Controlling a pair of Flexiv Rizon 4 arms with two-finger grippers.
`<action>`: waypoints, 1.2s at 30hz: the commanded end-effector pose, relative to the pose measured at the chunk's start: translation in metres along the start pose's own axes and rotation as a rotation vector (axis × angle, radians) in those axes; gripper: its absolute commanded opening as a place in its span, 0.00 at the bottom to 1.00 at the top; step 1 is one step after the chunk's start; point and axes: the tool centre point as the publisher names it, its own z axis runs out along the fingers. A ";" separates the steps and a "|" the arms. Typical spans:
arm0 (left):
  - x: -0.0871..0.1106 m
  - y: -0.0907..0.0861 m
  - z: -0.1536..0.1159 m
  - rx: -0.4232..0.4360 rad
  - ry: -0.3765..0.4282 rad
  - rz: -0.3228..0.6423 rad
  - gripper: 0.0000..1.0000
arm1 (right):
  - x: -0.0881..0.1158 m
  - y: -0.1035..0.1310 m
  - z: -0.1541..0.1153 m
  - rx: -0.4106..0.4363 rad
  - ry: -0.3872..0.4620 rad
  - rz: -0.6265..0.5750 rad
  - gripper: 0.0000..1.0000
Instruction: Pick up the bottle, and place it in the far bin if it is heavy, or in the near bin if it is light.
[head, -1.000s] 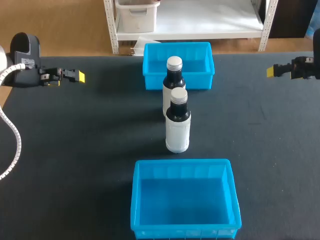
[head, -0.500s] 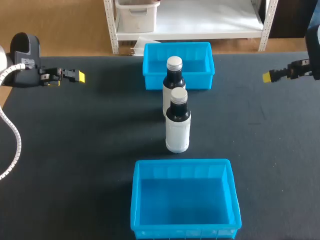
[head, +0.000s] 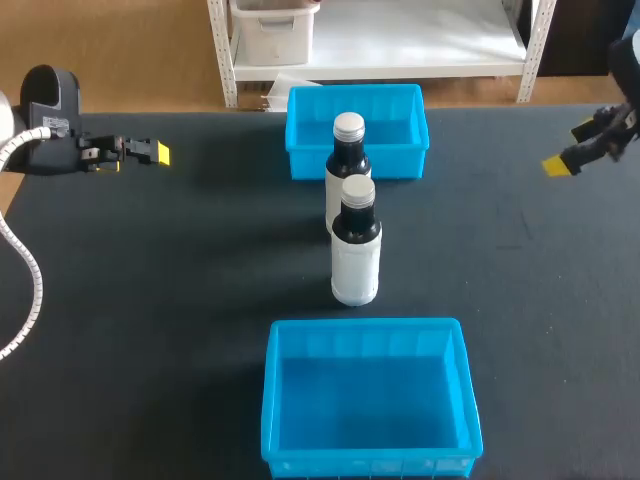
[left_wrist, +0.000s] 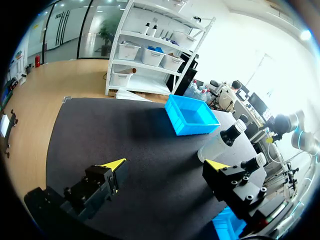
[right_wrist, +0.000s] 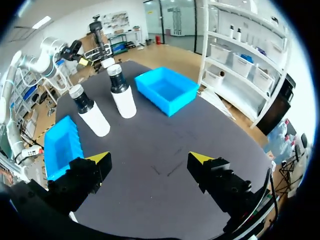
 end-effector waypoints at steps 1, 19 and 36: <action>0.000 0.000 0.000 0.000 0.000 0.000 1.00 | -0.004 -0.007 0.001 -0.210 0.000 -0.001 1.00; 0.000 0.000 0.000 0.000 0.000 0.000 1.00 | -0.017 0.052 0.041 -0.364 -0.149 -0.453 1.00; 0.000 0.000 0.000 0.000 0.000 0.000 1.00 | -0.038 0.122 0.087 -0.372 -0.188 -0.458 1.00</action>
